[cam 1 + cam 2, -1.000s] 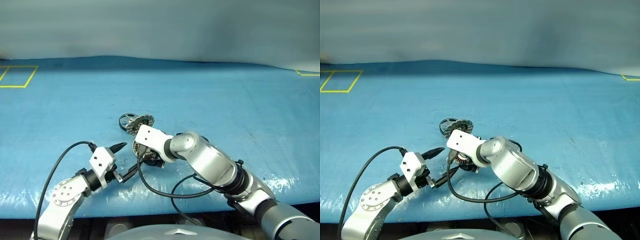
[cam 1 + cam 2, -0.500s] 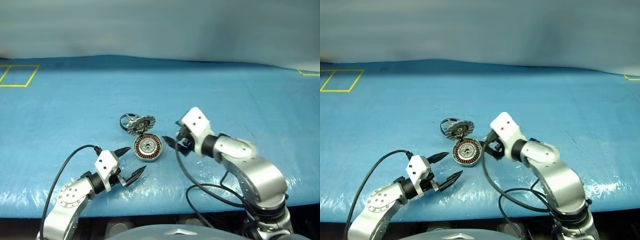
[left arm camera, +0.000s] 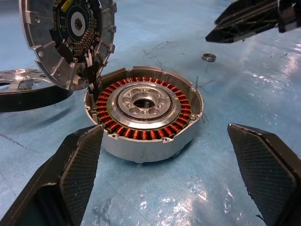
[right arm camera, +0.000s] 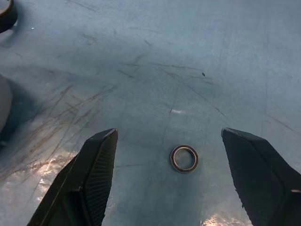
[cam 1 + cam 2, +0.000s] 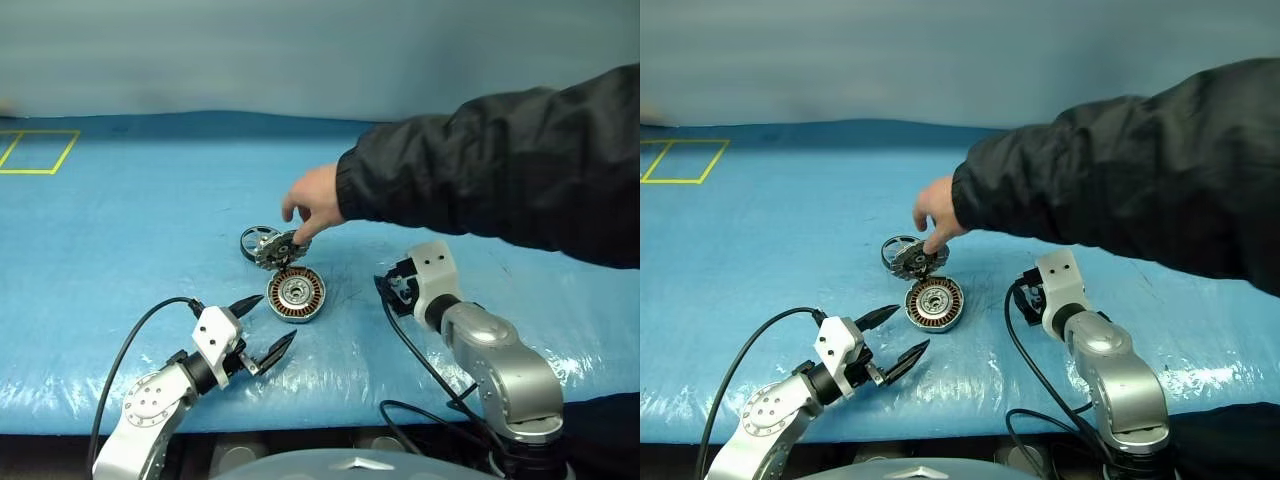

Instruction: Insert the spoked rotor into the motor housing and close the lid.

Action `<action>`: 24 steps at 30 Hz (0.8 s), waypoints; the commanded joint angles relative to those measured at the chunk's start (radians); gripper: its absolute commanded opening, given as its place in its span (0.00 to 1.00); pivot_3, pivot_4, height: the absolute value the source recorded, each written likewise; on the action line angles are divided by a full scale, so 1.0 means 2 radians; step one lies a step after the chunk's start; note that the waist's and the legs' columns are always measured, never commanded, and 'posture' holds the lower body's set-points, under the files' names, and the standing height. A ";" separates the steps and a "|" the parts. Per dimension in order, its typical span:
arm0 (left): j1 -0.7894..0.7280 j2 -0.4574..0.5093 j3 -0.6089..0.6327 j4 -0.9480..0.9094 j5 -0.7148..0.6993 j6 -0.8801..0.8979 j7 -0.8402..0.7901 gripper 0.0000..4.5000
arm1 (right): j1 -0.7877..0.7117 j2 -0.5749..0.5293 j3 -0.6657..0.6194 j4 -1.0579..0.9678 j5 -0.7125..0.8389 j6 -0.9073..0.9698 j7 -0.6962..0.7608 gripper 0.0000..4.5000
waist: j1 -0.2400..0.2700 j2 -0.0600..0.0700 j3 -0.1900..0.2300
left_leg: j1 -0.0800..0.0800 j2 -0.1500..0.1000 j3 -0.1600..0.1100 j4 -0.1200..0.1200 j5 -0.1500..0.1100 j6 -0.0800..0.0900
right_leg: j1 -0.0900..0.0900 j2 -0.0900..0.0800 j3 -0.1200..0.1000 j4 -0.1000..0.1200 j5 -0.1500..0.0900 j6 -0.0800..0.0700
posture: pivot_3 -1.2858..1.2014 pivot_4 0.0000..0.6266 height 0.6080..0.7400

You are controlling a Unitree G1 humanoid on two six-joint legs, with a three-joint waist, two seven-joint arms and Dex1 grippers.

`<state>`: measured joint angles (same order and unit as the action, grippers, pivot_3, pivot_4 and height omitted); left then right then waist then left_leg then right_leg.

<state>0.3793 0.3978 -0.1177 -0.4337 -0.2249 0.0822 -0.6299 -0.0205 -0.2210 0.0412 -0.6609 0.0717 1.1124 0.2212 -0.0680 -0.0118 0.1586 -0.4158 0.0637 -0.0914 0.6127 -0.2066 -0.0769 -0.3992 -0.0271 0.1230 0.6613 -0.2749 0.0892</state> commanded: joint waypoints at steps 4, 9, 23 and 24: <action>0.002 -0.005 -0.002 -0.004 -0.001 -0.010 0.007 1.00 | 0.017 0.013 0.002 0.044 -0.006 -0.076 -0.021 0.83 | 0.000 0.000 0.000 | 0.000 0.000 0.000 0.000 0.000 0.000 | 0.000 0.000 0.000 0.000 0.000 0.000 | 0.52 0.24 1.00; 0.001 -0.005 -0.003 0.001 -0.001 -0.013 0.008 1.00 | 0.032 0.023 0.012 0.085 -0.008 -0.120 -0.026 0.83 | 0.000 0.000 0.000 | 0.000 0.000 0.000 0.000 0.000 0.000 | 0.000 0.000 0.000 0.000 0.000 0.000 | 0.52 0.24 1.00; -0.003 0.000 -0.004 0.012 0.001 -0.018 0.003 1.00 | 0.073 0.033 0.036 0.146 -0.015 -0.178 -0.035 0.19 | 0.001 -0.004 -0.003 | 0.003 0.000 0.000 0.000 0.000 0.000 | 0.001 0.000 0.000 0.000 0.000 0.000 | 0.52 0.24 1.00; -0.003 0.000 -0.005 0.011 0.001 -0.018 0.003 1.00 | 0.072 0.033 0.035 0.146 -0.015 -0.178 -0.036 0.19 | 0.001 -0.005 -0.004 | 0.003 0.000 0.000 0.001 0.000 0.000 | 0.001 0.000 0.000 0.000 0.000 0.000 | 0.52 0.24 1.00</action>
<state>0.3751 0.3960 -0.1207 -0.3994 -0.2163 0.0614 -0.6174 0.0978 -0.1482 0.1119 -0.4132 0.0473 0.7285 0.1541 -0.0656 -0.0208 0.1511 -0.4106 0.0639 -0.0914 0.6138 -0.2067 -0.0770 -0.3980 -0.0272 0.1230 0.6610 -0.2750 0.0891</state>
